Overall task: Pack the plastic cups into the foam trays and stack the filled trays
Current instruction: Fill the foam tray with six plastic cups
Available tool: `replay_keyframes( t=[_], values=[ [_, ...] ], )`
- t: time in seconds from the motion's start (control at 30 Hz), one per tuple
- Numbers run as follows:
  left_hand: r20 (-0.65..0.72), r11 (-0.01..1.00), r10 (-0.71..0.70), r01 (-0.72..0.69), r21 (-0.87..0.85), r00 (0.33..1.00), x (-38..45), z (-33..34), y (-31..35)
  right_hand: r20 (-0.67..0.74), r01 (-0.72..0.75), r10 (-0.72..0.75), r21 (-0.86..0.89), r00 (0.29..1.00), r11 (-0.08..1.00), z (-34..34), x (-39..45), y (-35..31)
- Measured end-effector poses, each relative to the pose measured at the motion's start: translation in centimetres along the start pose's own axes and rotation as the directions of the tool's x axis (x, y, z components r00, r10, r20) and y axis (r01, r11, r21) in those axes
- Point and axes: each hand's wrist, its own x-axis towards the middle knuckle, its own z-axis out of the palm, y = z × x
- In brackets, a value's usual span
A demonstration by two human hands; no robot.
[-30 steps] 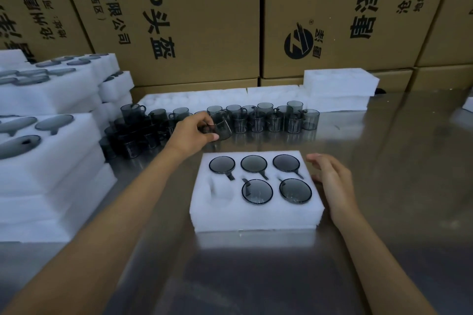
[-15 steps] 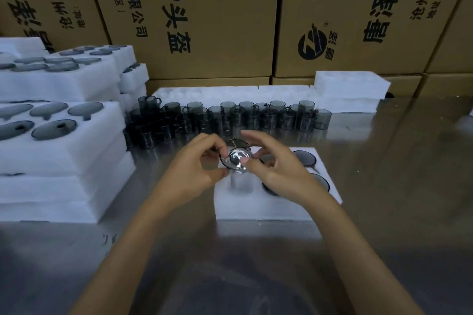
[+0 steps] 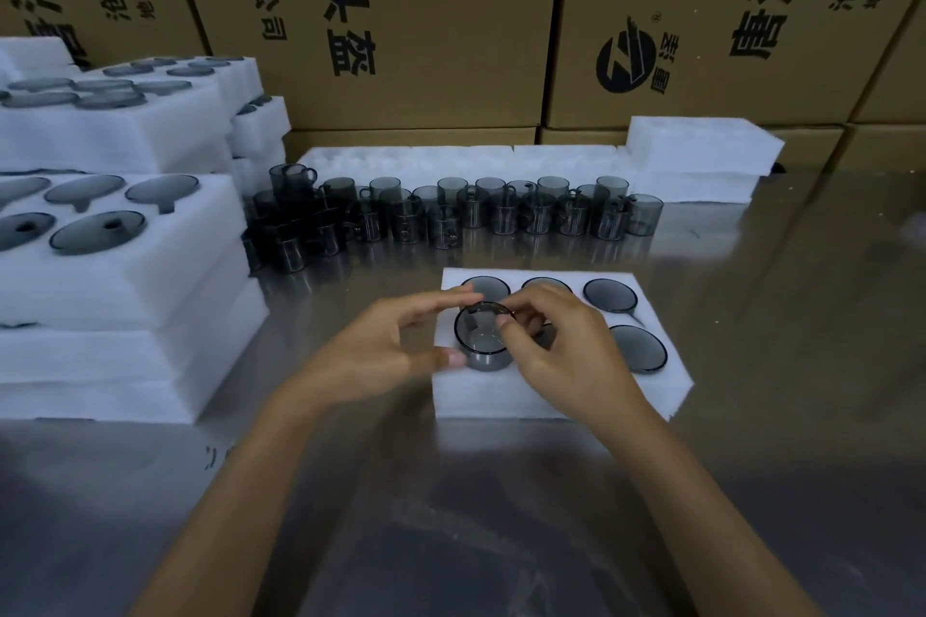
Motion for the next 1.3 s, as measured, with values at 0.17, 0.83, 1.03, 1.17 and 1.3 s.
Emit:
replay_keyframes(
  t=[0.17, 0.83, 1.03, 1.17, 1.3],
  values=[
    [0.044, 0.998, -0.019, 0.021, -0.058, 0.999, -0.2, 0.1, 0.0, -0.044, 0.026, -0.029, -0.073, 0.999, 0.997, 0.0, 0.1, 0.3],
    [-0.115, 0.96, -0.258, 0.241, -0.145, 0.959, 0.7, 2.2, -1.9, -0.068, 0.061, -0.098, -0.414, 0.993, 0.908, 0.8, -0.4, 0.6],
    [-0.043, 0.941, -0.309, 0.299, -0.156, 0.95, 0.6, 3.0, -1.7, -0.329, -0.127, -0.057, -0.513, 0.943, 0.849, -1.6, -0.1, 0.8],
    [-0.041, 0.938, -0.303, 0.29, -0.192, 0.952, 0.4, 3.4, -1.5, -0.538, -0.56, 0.288, -0.455, 0.792, 0.692, -5.1, 0.1, 3.2],
    [-0.057, 0.935, -0.273, 0.251, -0.25, 0.96, 0.5, 3.8, -1.1, -0.314, -0.712, 0.653, -0.124, 0.689, 0.691, -6.7, 0.2, 4.7]
  ],
)
